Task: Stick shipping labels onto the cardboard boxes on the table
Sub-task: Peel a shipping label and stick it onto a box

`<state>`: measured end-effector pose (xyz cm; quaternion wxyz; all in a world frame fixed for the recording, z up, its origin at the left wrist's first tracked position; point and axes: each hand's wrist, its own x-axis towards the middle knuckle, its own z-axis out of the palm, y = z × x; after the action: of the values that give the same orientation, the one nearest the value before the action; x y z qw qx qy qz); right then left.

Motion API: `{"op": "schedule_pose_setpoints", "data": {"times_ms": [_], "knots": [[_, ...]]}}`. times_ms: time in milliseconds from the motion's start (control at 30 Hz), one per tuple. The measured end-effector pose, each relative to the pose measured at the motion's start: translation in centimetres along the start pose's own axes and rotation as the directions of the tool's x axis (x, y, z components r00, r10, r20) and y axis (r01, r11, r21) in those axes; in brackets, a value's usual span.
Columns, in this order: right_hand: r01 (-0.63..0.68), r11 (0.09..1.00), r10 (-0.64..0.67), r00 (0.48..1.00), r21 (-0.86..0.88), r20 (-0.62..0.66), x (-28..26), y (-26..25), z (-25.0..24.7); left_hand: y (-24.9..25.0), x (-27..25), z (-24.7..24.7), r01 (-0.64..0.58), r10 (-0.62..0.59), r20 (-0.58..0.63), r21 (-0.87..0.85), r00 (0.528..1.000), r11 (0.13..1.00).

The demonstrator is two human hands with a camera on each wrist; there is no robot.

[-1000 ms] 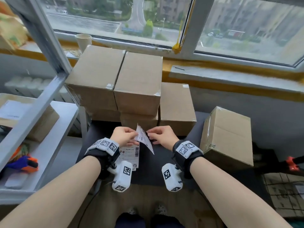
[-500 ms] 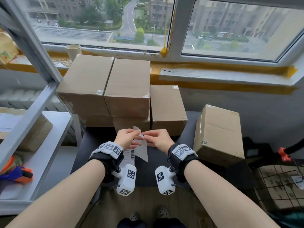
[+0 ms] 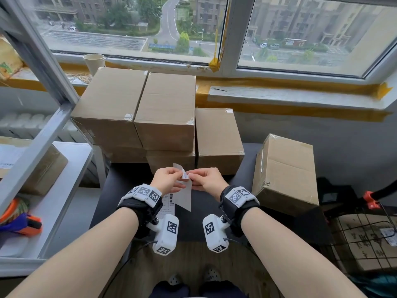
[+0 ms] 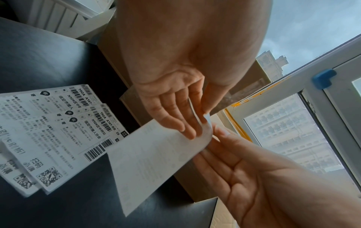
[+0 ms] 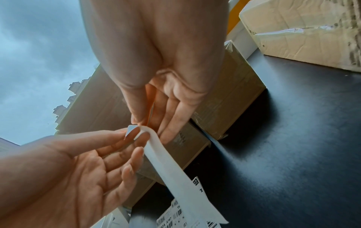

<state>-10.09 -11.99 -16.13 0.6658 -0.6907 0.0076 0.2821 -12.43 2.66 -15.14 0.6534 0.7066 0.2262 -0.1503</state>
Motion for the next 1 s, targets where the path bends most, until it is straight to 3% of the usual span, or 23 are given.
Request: {"op": "schedule_pose_setpoints", "data": {"times_ms": [533, 1000], "knots": [[0.013, 1.000, -0.012, 1.000, -0.026, 0.029, -0.07, 0.14, -0.12, -0.80, 0.35, 0.06, -0.079, 0.079, 0.031, -0.009, 0.996, 0.997], [0.017, 0.998, -0.014, 0.999, -0.066, 0.046, 0.16, 0.53, -0.31, 0.02, 0.74, 0.47, -0.013, 0.012, 0.048, 0.018, 0.999, 1.000]]}}
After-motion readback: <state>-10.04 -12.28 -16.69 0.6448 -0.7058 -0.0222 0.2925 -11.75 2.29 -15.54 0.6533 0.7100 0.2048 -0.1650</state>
